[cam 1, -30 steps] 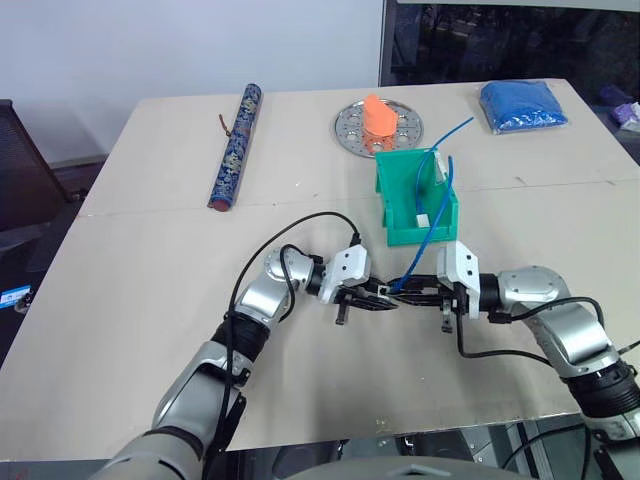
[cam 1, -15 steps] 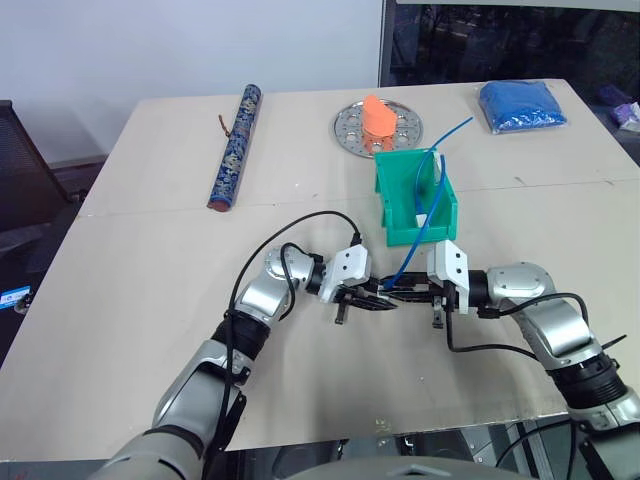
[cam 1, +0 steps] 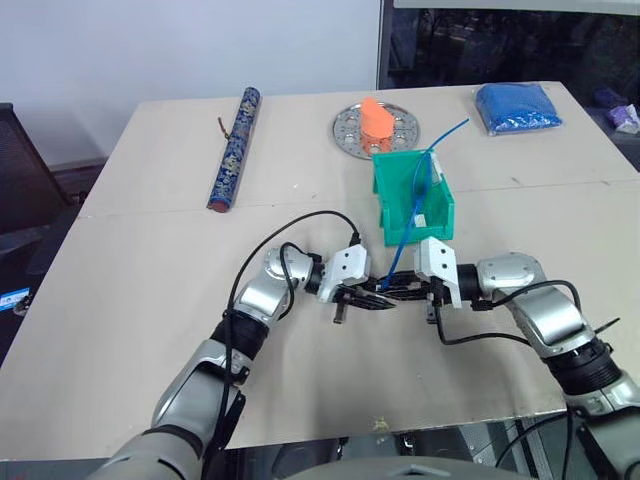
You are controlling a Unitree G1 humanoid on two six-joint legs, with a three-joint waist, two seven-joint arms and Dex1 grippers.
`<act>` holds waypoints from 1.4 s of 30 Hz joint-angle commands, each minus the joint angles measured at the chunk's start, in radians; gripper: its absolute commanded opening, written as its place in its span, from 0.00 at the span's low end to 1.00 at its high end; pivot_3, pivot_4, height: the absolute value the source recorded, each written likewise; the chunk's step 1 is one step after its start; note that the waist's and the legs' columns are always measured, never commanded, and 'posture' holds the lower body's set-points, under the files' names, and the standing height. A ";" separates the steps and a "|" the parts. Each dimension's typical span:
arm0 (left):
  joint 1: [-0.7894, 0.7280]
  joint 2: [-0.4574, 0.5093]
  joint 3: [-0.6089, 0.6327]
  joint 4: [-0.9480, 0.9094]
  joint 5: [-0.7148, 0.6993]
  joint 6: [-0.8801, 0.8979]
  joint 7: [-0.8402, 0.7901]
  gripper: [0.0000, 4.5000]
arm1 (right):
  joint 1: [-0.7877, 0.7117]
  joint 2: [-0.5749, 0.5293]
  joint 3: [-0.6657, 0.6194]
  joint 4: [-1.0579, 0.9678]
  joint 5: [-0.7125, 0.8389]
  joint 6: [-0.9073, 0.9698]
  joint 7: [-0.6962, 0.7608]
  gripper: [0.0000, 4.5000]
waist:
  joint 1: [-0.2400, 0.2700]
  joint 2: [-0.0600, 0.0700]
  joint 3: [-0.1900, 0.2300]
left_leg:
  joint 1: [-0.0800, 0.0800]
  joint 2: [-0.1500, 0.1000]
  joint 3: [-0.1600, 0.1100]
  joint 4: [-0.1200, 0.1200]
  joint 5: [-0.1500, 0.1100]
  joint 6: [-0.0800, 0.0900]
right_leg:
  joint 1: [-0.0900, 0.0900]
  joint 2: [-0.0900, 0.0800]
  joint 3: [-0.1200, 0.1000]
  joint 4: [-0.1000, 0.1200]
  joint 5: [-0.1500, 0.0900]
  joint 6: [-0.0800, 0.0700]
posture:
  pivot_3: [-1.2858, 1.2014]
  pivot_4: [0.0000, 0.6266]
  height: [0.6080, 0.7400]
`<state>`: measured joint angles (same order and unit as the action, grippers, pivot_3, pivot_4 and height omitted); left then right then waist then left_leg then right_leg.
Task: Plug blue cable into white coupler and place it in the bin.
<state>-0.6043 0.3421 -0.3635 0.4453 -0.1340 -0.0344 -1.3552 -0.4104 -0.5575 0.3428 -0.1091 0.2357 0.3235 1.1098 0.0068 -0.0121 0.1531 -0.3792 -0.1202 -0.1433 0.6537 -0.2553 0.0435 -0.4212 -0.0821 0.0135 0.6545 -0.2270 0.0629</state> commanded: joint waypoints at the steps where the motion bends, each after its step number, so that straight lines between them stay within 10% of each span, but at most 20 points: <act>1: -0.012 -0.006 0.017 -0.021 -0.011 -0.001 0.002 0.13 | 0.072 -0.014 0.133 0.118 -0.087 0.050 0.034 0.00 | 0.000 -0.001 -0.004 | 0.001 0.000 0.000 0.000 0.000 0.000 | 0.001 0.000 0.000 0.000 0.000 0.000 | 0.52 0.24 1.00; 19: 0.044 0.015 0.077 -0.120 -0.044 0.086 0.040 0.13 | -0.024 0.110 -0.150 -0.010 0.218 0.182 -0.013 0.00 | -0.020 -0.003 -0.005 | 0.000 0.001 -0.001 0.000 -0.002 0.003 | 0.000 0.001 0.000 0.001 0.000 0.000 | 0.52 0.24 1.00; 28: 0.203 0.143 0.244 -0.571 -0.246 0.450 0.160 1.00 | -0.123 -0.001 -0.272 -0.078 0.370 0.401 -0.008 0.00 | -0.021 -0.002 -0.003 | -0.005 0.001 0.000 -0.001 0.001 -0.001 | -0.007 0.001 0.001 0.002 0.000 -0.001 | 0.52 0.24 1.00; 42: 0.139 0.214 0.415 -0.927 -0.498 0.873 0.517 1.00 | -0.551 -0.023 -0.212 0.472 0.202 0.354 0.014 0.00 | -0.027 -0.002 -0.001 | -0.006 0.001 0.002 -0.001 0.001 -0.002 | -0.007 0.000 0.002 0.002 0.001 -0.001 | 0.52 0.24 1.00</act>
<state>-0.4516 0.5515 0.0490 -0.4439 -0.6163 0.8350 -0.8566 -0.9234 -0.5947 0.1174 0.3233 0.4724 0.7275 1.1209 -0.0199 -0.0143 0.1521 -0.3848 -0.1190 -0.1405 0.6522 -0.2541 0.0412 -0.4291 -0.0817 0.0167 0.6565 -0.2265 0.0617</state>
